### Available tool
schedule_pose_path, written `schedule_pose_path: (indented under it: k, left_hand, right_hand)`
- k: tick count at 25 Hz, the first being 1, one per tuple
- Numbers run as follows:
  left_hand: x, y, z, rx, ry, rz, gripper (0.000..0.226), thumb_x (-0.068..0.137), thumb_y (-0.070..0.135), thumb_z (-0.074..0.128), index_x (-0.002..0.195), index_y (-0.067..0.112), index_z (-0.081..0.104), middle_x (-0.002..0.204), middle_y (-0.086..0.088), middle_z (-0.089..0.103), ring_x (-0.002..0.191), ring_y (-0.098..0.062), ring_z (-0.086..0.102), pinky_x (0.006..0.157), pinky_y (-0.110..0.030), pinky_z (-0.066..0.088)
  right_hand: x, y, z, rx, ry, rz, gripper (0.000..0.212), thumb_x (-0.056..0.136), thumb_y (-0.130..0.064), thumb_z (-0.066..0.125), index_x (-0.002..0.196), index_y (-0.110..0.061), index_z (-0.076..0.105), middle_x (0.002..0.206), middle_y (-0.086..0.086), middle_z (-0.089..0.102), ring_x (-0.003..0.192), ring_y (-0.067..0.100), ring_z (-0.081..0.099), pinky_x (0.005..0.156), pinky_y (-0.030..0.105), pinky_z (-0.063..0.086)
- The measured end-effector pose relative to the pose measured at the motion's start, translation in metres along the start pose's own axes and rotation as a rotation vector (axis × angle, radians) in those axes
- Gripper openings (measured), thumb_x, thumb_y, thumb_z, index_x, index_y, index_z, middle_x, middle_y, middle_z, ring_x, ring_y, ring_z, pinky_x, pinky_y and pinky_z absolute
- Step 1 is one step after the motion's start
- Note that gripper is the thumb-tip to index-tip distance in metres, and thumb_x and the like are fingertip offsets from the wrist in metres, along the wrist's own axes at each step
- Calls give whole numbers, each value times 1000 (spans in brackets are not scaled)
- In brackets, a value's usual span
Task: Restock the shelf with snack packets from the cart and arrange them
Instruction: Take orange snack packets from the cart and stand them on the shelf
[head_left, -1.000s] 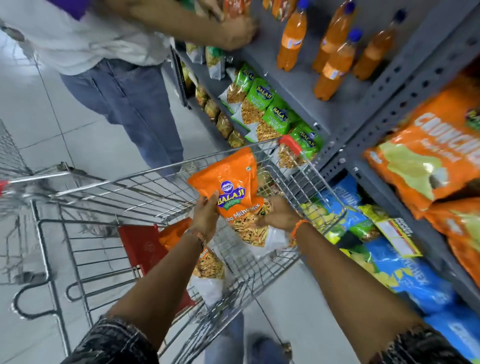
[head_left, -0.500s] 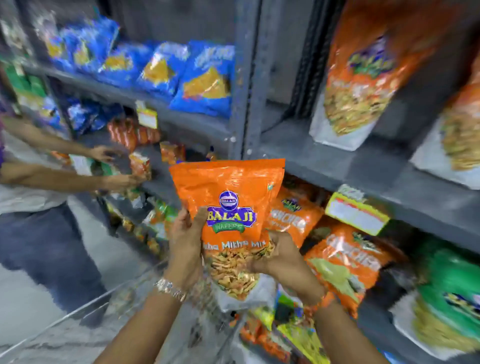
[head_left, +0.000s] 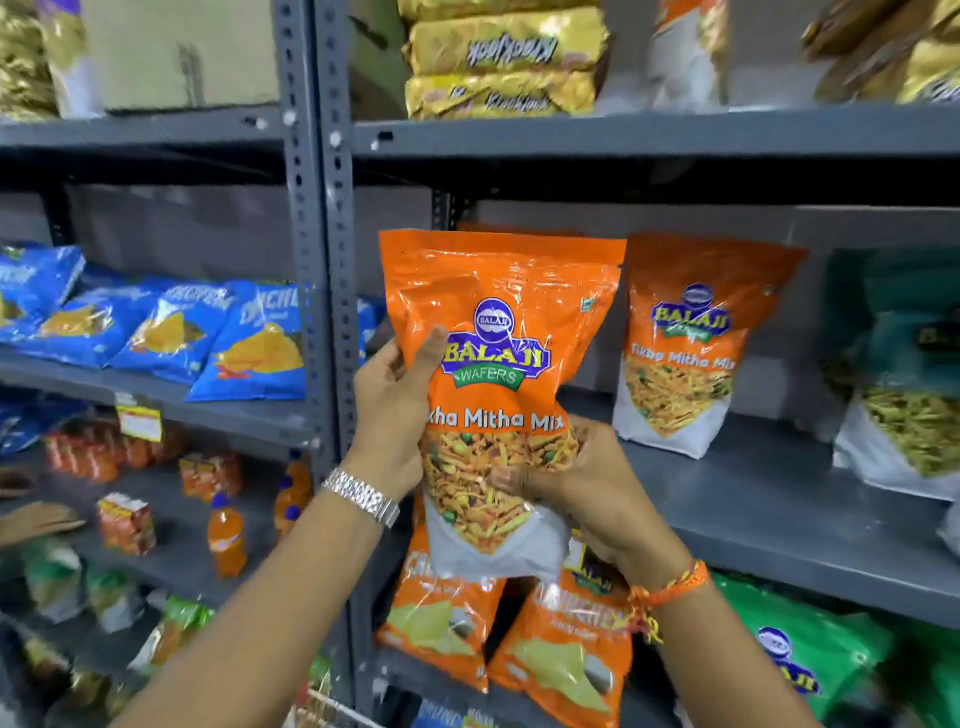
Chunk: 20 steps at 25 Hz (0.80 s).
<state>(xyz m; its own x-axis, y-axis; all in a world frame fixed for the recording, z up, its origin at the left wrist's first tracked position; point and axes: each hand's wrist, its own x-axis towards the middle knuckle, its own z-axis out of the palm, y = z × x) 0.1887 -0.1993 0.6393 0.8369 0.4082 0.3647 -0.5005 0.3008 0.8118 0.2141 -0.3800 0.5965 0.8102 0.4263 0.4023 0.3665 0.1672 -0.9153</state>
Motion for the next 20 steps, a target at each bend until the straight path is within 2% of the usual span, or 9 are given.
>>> schedule_pose_path:
  k: [3,8,11,15,18,20]
  left_hand:
    - [31,6,26,20,-68,20,26,92,30,68,112,13,67,104,-14,78,83,-26,77,75,-46,63]
    - [76,-5,50,38,-112,26,40,86,38,75,118,15,66,108,-13,77,96,-34,76,85,-57,59]
    - [87,-23,70,40,-140,4,41,86,36,75,119,14,65,108,-13,77,96,-35,75,84,-58,59]
    - [93,-50,94,44,-203,-27,33,85,36,76,112,20,66,110,-12,77,99,-36,74,85,-60,58]
    - [96,-68,101,70,-207,-34,30,84,37,76,108,22,66,109,-9,77,100,-34,74,85,-56,59]
    - [97,-75,102,81,-202,-26,26,84,38,76,104,25,67,108,-8,77,100,-32,74,85,-54,60]
  right_hand:
    - [27,-12,-17,-14,47,-41,45,70,10,82,113,5,70,110,17,77,102,30,75,87,42,60]
    - [67,-18,-45,-60,98,12,45,69,11,82,112,8,67,113,22,74,107,35,72,95,50,57]
    - [73,-16,-68,-81,159,52,48,66,10,85,110,1,67,110,19,75,106,33,72,94,50,57]
    - [68,-6,-97,-51,217,49,49,67,17,80,102,-13,67,100,8,78,102,26,74,88,42,61]
    - [66,6,-110,-34,227,51,61,65,18,81,118,-7,62,106,8,77,100,21,75,90,42,60]
    - [65,12,-112,-9,229,56,77,58,8,86,128,-1,56,114,13,74,107,25,73,89,40,60]
